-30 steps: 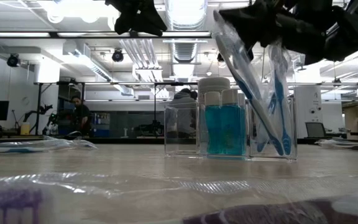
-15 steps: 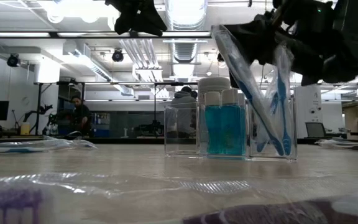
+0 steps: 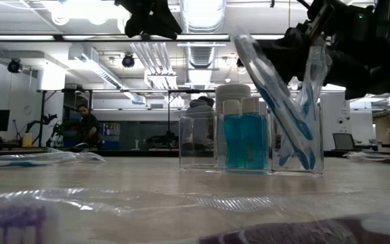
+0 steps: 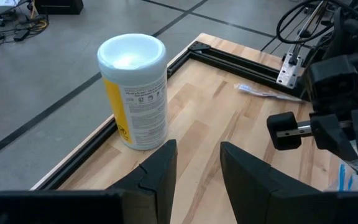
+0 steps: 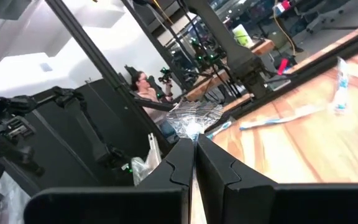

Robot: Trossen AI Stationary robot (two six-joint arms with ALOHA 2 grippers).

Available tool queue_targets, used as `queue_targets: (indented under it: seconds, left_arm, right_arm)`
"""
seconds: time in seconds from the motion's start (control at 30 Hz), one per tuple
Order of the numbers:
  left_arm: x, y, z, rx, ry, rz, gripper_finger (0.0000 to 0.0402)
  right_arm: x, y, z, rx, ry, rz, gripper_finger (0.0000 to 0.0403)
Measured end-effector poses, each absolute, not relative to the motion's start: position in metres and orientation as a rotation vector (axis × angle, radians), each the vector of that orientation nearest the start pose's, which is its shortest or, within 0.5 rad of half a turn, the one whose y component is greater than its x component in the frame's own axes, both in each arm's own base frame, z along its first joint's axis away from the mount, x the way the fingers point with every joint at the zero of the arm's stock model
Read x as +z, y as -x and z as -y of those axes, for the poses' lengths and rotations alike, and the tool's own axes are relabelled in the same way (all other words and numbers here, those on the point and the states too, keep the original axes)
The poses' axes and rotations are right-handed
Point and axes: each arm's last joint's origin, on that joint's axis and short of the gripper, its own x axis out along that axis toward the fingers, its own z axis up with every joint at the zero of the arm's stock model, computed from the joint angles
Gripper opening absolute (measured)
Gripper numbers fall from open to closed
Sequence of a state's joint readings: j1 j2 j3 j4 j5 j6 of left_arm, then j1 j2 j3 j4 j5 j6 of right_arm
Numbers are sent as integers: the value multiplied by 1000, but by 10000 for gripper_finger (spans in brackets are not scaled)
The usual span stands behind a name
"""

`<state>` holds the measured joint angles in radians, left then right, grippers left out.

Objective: Pick & Place toothbrushing station
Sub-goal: Put the blue toothbrush into the transparent organizer

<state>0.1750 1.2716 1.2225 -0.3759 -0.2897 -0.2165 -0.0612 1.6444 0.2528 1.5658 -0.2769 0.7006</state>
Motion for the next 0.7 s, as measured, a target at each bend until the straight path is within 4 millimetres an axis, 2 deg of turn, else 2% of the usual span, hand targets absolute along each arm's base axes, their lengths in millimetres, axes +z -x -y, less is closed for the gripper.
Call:
queue_targets:
  seconds: [0.2,0.43,0.7]
  left_arm:
    - [364,-271,-56,503,185,-377,129]
    - [364,-271,-56,502,185,-377,129]
    - [364,-271,-56,502,185,-377,129]
  right_arm:
    - [149,-238,7,235,-665,53,8]
    - [153,-243,7,236,-568,80,8]
    - [149,-245,8,219,-574,29,8]
